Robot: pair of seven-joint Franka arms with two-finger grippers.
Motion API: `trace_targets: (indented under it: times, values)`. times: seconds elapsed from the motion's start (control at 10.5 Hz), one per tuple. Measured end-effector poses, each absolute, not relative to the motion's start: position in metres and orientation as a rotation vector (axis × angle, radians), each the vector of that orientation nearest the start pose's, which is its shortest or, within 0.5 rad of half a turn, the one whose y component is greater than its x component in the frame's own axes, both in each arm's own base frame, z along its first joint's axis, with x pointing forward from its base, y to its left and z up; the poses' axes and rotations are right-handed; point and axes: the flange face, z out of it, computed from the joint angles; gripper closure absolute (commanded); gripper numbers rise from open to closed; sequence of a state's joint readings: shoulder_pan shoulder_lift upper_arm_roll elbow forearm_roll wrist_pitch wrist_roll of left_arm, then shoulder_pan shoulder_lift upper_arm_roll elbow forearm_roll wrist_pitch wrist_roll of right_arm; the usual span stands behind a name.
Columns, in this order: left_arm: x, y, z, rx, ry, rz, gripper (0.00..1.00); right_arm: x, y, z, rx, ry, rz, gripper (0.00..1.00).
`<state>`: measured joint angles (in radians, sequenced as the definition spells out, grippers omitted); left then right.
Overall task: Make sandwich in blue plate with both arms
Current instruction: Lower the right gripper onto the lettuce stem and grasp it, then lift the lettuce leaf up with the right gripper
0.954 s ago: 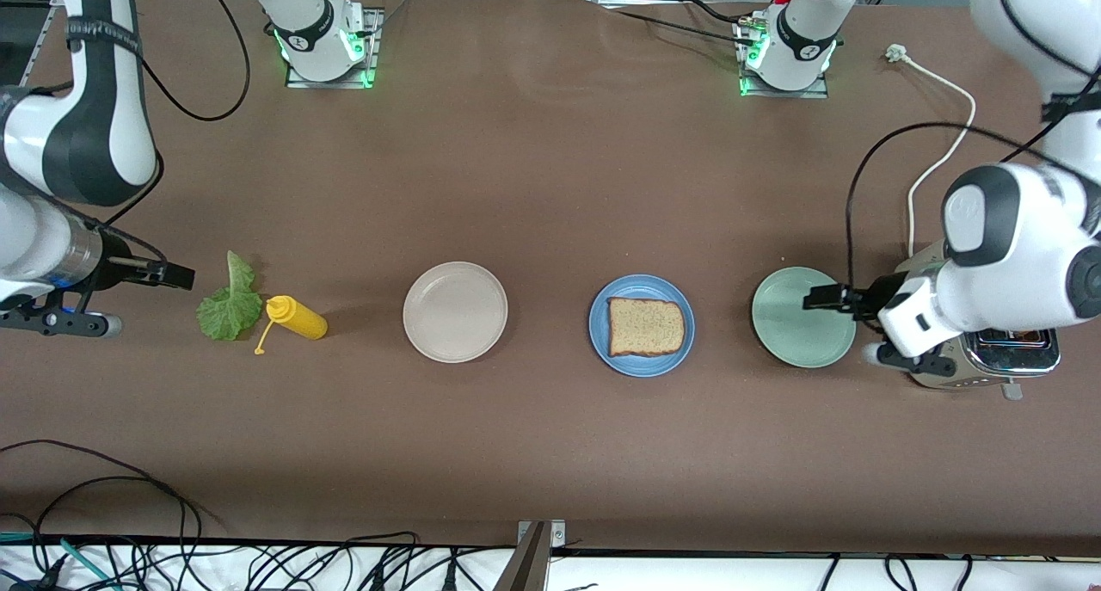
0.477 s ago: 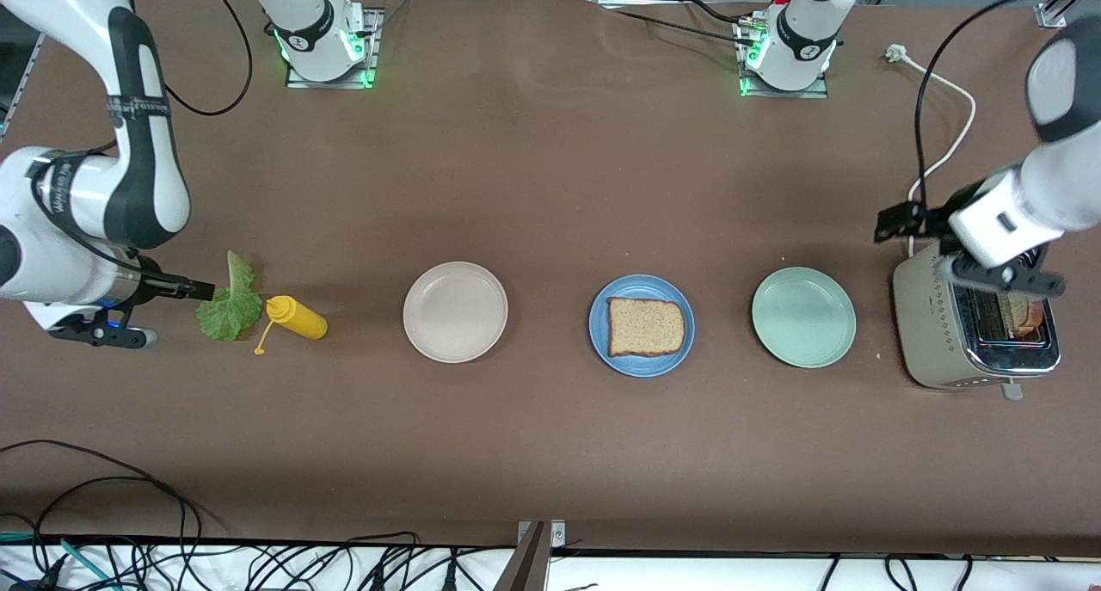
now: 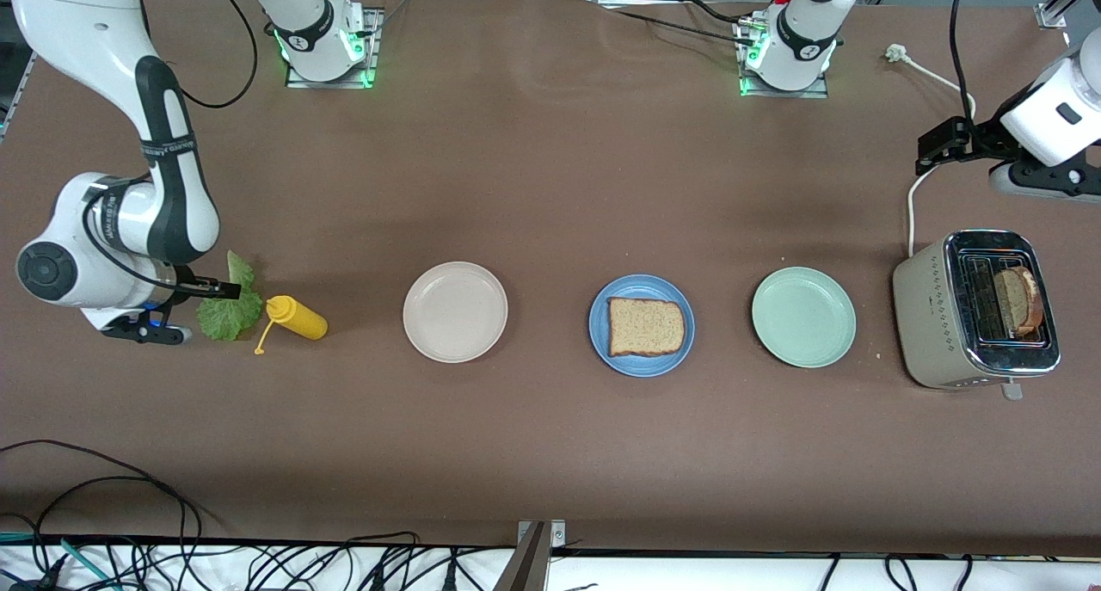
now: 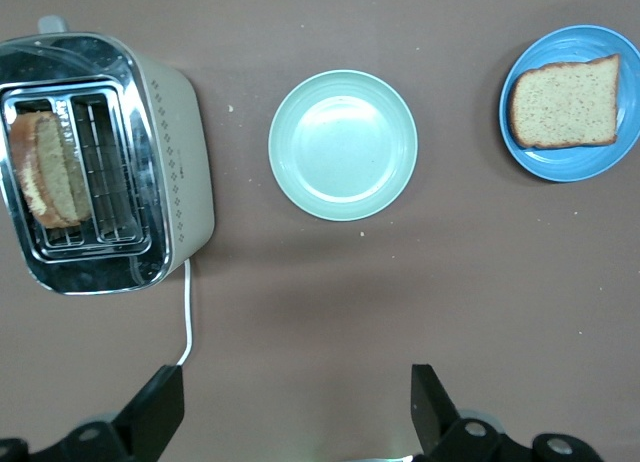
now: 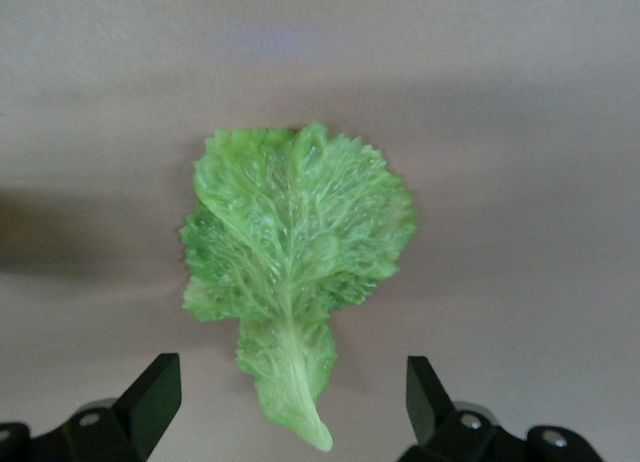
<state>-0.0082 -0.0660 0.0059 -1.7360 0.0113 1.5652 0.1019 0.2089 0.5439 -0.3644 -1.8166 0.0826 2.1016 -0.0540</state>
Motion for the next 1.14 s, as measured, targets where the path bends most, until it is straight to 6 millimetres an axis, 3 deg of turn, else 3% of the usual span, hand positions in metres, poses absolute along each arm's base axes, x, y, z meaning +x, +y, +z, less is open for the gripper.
trace_targets:
  times: [0.29, 0.38, 0.48, 0.86, 1.05, 1.14]
  values:
    - [0.527, 0.015, 0.581, -3.13, 0.102, 0.168, 0.0, 0.615, -0.074, 0.213, -3.155, 0.215, 0.422, 0.01]
    - [0.527, 0.015, 0.58, -3.13, 0.082, 0.173, 0.0, 0.614, -0.073, 0.206, -3.135, 0.211, 0.432, 0.09]
    - [0.529, 0.014, 0.577, -3.129, 0.071, 0.181, 0.0, 0.613, -0.073, 0.2, -3.128, 0.21, 0.443, 0.1]
    - [0.539, 0.001, 0.555, -3.123, 0.083, 0.237, 0.0, 0.612, -0.078, 0.195, -3.123, 0.173, 0.452, 0.09]
    - [0.546, -0.002, 0.556, -3.123, 0.083, 0.225, 0.0, 0.611, -0.083, 0.192, -3.115, 0.17, 0.448, 0.1]
    - [0.546, -0.002, 0.558, -3.124, 0.082, 0.219, 0.0, 0.611, -0.084, 0.188, -3.094, 0.172, 0.441, 0.18]
